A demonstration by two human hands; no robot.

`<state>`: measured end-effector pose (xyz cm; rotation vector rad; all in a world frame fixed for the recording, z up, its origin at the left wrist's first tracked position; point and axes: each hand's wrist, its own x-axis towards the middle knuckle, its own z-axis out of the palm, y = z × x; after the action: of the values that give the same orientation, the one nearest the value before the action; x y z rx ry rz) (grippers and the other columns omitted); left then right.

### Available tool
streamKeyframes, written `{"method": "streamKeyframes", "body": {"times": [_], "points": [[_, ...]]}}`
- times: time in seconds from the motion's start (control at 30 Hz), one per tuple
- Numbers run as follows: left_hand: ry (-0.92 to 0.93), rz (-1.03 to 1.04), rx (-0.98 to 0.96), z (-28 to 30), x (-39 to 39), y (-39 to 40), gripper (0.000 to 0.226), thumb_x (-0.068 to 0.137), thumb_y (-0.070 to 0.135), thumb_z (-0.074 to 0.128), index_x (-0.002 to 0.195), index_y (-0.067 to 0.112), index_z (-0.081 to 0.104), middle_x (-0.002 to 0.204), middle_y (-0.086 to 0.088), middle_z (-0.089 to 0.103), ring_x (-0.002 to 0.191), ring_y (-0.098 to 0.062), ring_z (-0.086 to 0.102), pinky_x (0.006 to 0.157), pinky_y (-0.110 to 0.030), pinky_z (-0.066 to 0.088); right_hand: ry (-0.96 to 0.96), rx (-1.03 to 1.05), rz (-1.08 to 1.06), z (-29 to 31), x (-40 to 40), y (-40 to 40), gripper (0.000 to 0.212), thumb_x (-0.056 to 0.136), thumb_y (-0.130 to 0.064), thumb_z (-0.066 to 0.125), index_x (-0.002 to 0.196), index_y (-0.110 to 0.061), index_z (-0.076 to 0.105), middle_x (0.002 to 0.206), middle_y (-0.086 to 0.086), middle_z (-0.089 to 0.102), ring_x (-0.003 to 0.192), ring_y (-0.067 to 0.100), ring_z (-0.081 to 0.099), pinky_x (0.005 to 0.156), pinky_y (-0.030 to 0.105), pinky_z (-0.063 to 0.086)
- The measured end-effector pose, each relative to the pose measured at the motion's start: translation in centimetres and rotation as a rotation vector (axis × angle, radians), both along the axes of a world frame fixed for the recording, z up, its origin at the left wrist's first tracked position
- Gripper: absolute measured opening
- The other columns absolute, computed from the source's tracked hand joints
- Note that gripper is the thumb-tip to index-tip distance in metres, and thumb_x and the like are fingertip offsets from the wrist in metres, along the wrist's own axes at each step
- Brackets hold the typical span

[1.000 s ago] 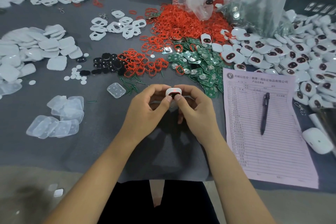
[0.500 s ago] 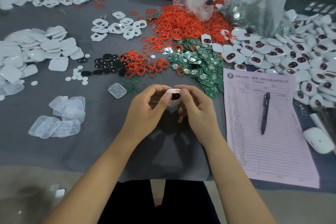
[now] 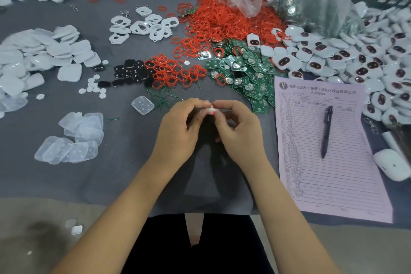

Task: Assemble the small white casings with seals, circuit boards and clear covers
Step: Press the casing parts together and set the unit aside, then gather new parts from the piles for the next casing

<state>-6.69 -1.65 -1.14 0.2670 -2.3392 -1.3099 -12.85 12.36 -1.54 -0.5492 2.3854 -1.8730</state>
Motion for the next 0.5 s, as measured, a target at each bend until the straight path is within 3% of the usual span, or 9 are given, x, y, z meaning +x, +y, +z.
{"method": "streamKeyframes", "body": {"times": [0.1, 0.2, 0.37, 0.5], "points": [[-0.036, -0.012, -0.127, -0.3, 0.1, -0.1, 0.027, 0.098, 0.004, 0.066, 0.122, 0.014, 0.074, 0.123, 0.004, 0.072, 0.122, -0.014, 0.061, 0.107, -0.029, 0.046, 0.284, 0.239, -0.05, -0.1, 0.8, -0.1, 0.024, 0.089, -0.001, 0.068, 0.108, -0.014, 0.076, 0.115, -0.005, 0.073, 0.095, 0.004, 0.062, 0.081, 0.023, 0.051], [-0.092, -0.063, -0.205, -0.4, 0.2, -0.2, 0.039, 0.094, 0.001, 0.067, 0.129, 0.017, 0.072, 0.13, 0.002, 0.071, 0.126, -0.018, 0.061, 0.108, -0.035, 0.047, 0.458, 0.518, -0.159, -0.1, 1.3, 0.2, 0.026, 0.084, -0.012, 0.069, 0.106, -0.025, 0.077, 0.119, -0.019, 0.072, 0.099, 0.019, 0.058, 0.067, 0.031, 0.054], [-0.084, -0.031, -0.446, -0.5, 0.8, -0.3, 0.039, 0.087, 0.004, 0.073, 0.124, 0.017, 0.076, 0.132, 0.007, 0.071, 0.129, -0.024, 0.061, 0.101, -0.042, 0.054, 0.528, 0.541, -0.135, -0.1, 1.3, 0.6, 0.039, 0.081, -0.011, 0.056, 0.108, -0.023, 0.082, 0.121, -0.015, 0.074, 0.092, 0.03, 0.058, 0.07, 0.043, 0.055], [-0.063, -0.025, -0.503, -0.5, 0.9, -0.2, 0.034, 0.086, 0.006, 0.077, 0.118, 0.016, 0.078, 0.133, 0.002, 0.071, 0.137, -0.027, 0.056, 0.102, -0.044, 0.054, 0.581, 0.602, -0.124, 0.4, 1.6, 0.7, 0.041, 0.078, -0.008, 0.057, 0.108, -0.022, 0.081, 0.123, -0.012, 0.074, 0.091, 0.032, 0.058, 0.067, 0.04, 0.053]]}}
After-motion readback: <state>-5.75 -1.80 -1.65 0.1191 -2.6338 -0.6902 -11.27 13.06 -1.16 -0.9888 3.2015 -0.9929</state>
